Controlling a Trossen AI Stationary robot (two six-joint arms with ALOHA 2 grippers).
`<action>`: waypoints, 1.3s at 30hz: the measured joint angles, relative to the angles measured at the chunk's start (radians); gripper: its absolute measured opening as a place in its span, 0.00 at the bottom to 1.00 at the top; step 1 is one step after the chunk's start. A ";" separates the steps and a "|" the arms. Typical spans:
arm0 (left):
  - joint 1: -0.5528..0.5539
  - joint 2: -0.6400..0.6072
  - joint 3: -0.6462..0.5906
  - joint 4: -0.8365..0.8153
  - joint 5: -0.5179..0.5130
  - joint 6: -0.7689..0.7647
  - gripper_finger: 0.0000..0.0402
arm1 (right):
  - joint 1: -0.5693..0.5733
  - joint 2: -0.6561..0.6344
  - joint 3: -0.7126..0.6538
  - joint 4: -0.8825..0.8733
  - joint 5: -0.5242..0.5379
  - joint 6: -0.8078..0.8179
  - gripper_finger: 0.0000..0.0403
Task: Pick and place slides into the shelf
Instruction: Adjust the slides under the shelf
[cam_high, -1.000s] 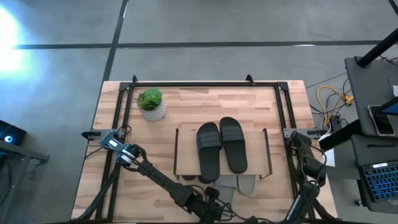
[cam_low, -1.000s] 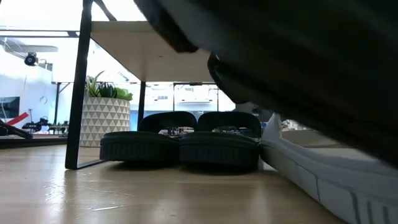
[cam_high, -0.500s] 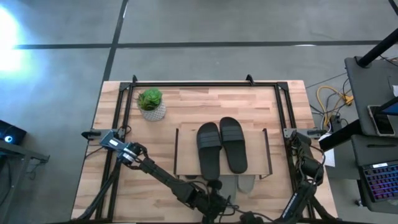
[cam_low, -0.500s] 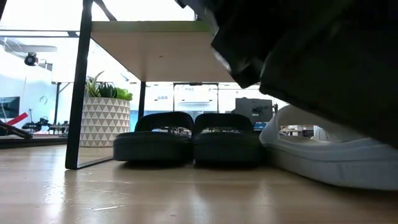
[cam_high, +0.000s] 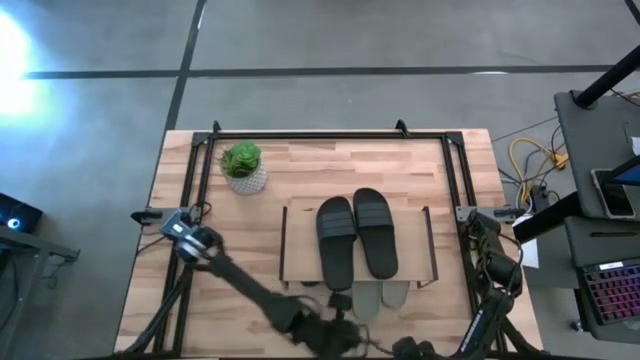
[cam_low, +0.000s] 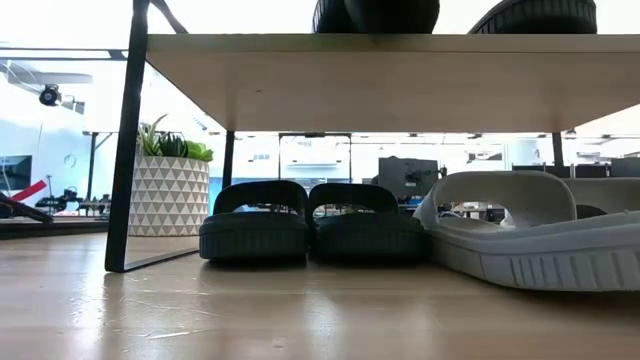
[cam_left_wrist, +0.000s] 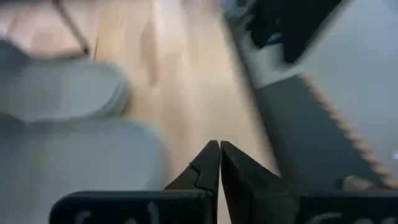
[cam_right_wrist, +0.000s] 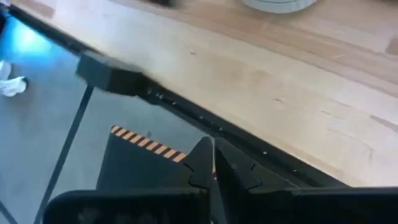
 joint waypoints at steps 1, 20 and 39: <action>-0.016 -0.027 -0.004 -0.004 -0.012 -0.008 0.00 | 0.002 0.000 0.006 -0.001 0.010 -0.009 0.03; -0.142 0.006 -0.032 -0.381 -0.582 -0.303 0.00 | -0.024 0.002 0.129 -0.159 0.125 -0.248 0.03; 0.021 0.040 -0.038 -0.413 -0.712 -0.478 0.00 | -0.004 0.001 0.186 -0.349 0.119 -0.127 0.03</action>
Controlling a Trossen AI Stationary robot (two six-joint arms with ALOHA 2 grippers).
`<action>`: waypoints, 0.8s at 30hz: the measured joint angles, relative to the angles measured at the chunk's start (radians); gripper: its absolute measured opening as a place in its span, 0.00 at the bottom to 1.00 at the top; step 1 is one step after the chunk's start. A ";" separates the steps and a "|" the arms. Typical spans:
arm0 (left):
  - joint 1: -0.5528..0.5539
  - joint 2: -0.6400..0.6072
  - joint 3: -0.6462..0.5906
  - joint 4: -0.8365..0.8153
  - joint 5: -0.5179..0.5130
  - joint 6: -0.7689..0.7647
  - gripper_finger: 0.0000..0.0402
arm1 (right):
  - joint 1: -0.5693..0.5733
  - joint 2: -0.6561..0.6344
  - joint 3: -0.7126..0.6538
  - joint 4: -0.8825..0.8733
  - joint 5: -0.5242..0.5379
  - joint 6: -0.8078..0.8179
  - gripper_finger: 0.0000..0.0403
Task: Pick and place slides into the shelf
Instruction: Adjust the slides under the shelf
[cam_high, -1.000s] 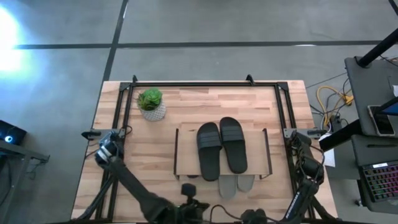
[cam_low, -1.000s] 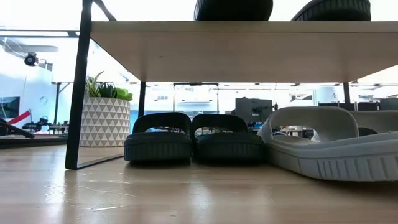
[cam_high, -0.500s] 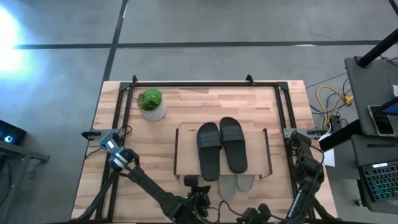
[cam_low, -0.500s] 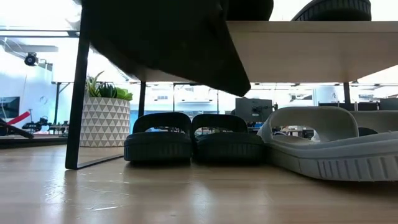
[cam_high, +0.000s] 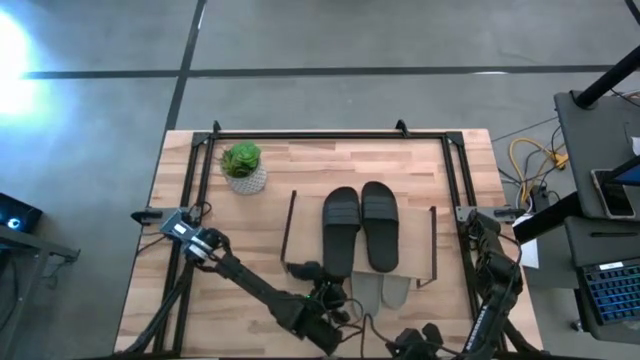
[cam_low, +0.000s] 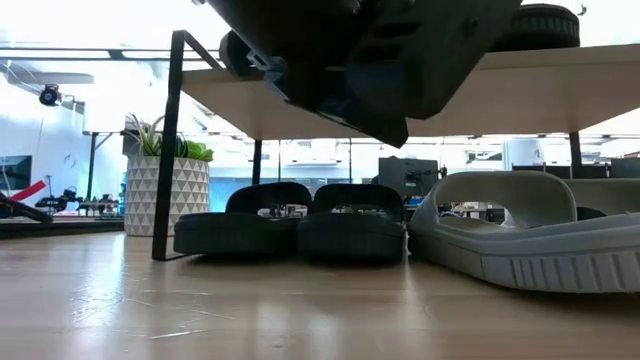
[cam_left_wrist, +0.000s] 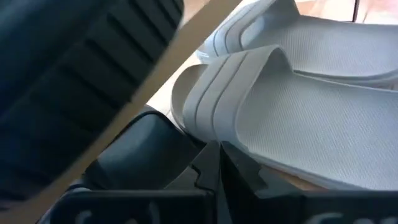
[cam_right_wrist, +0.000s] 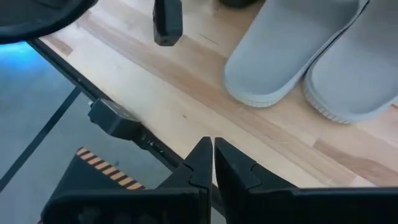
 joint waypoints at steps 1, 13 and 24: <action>-0.001 0.000 0.000 0.001 0.001 -0.003 0.00 | 0.000 0.000 0.000 0.000 0.000 0.000 0.03; -0.180 0.002 0.022 0.104 0.092 -0.025 0.00 | 0.045 0.000 -0.001 0.001 -0.156 0.139 0.03; -0.290 -0.086 0.080 0.162 0.197 -0.022 0.00 | 0.042 0.091 -0.006 0.161 -0.485 0.209 0.03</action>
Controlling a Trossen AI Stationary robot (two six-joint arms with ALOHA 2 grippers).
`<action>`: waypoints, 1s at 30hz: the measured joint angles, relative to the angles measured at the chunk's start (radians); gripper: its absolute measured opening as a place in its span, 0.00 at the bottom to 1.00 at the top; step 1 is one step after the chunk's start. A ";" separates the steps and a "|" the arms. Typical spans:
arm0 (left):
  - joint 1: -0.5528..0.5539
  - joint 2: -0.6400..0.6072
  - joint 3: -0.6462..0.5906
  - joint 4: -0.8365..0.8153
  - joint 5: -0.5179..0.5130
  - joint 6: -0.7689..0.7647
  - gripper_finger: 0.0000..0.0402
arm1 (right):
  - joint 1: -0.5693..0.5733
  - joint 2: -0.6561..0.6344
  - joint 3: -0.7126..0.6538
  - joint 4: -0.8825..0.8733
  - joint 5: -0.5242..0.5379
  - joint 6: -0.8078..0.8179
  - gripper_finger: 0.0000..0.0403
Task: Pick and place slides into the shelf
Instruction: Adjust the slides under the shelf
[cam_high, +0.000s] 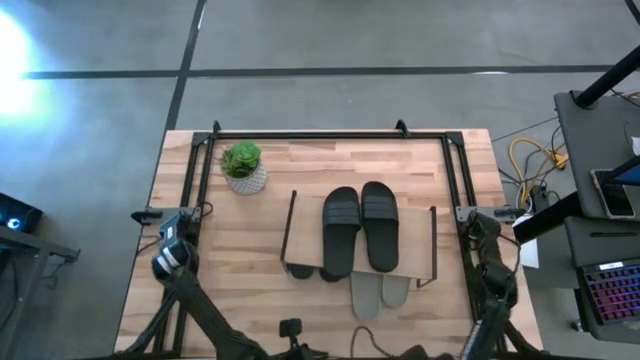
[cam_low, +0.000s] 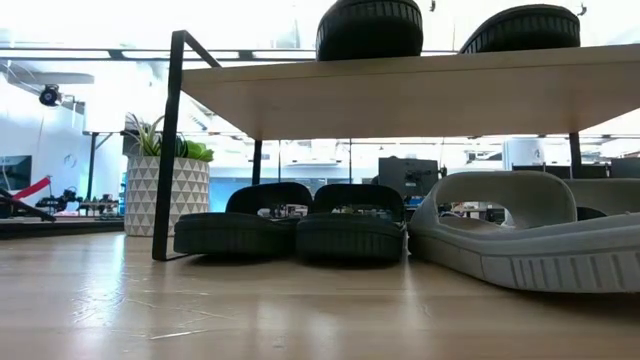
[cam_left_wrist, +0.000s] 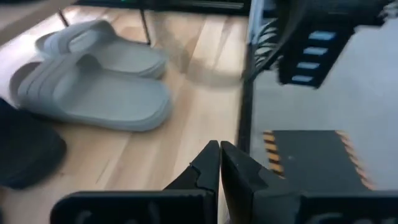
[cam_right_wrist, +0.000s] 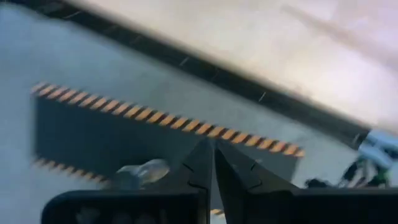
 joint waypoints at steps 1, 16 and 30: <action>-0.002 -0.013 0.000 -0.001 0.009 0.000 0.00 | -0.010 0.015 -0.002 -0.019 -0.016 0.000 0.03; -0.024 -0.056 -0.002 -0.040 0.010 -0.071 0.00 | -0.150 0.026 -0.055 0.023 0.108 -0.149 0.03; -0.098 -0.056 -0.003 -0.390 -0.075 -0.407 0.00 | -0.232 0.028 -0.138 0.090 0.133 -0.299 0.03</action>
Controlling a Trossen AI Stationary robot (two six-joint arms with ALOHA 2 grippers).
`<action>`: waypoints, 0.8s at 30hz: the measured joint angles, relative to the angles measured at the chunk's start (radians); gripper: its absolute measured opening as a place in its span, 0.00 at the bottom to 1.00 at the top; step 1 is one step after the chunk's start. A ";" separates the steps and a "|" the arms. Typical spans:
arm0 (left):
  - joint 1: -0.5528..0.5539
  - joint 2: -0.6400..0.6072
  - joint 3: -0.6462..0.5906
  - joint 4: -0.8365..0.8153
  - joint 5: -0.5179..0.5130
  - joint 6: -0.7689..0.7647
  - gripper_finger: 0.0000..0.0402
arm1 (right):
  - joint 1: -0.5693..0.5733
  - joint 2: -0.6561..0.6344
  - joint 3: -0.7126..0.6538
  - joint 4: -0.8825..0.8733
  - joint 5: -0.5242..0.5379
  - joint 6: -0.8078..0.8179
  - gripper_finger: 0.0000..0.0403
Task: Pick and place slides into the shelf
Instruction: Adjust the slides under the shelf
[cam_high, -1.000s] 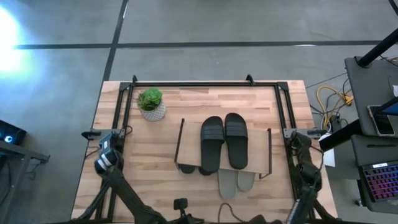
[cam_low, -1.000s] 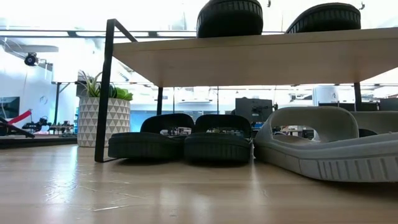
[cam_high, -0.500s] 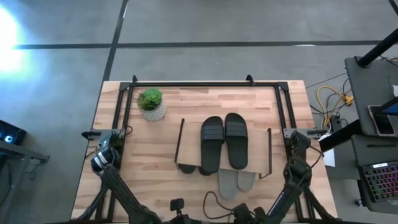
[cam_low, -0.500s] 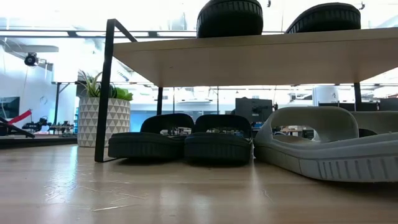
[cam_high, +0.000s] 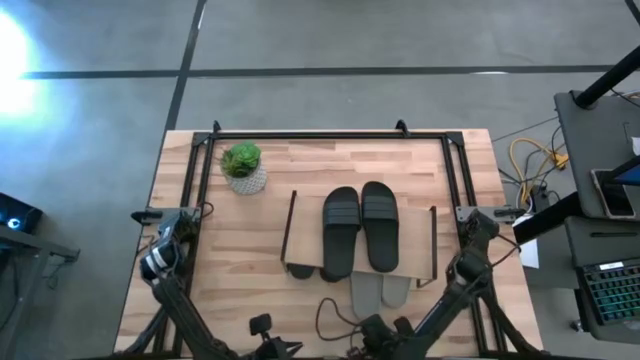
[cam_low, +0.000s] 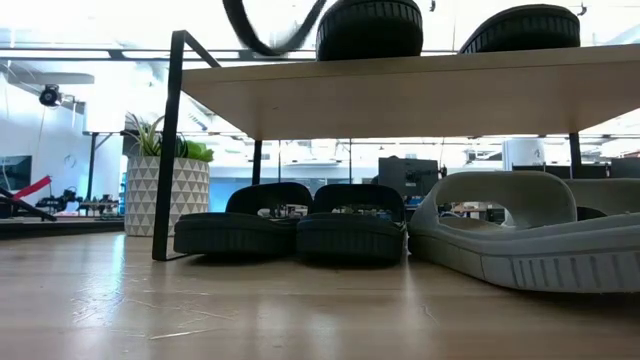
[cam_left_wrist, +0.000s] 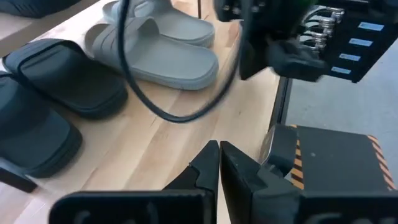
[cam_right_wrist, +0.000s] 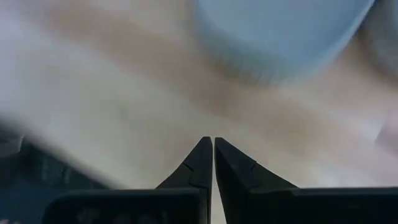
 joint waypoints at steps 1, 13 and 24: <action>-0.003 0.000 0.000 -0.005 0.000 -0.007 0.00 | -0.005 0.000 -0.003 -0.010 0.013 0.000 0.03; -0.025 0.000 0.000 -0.029 0.001 -0.008 0.00 | -0.091 0.000 -0.041 -0.012 0.093 -0.111 0.03; -0.033 0.000 0.000 -0.048 0.012 -0.008 0.00 | -0.159 -0.003 -0.127 -0.020 0.148 -0.165 0.03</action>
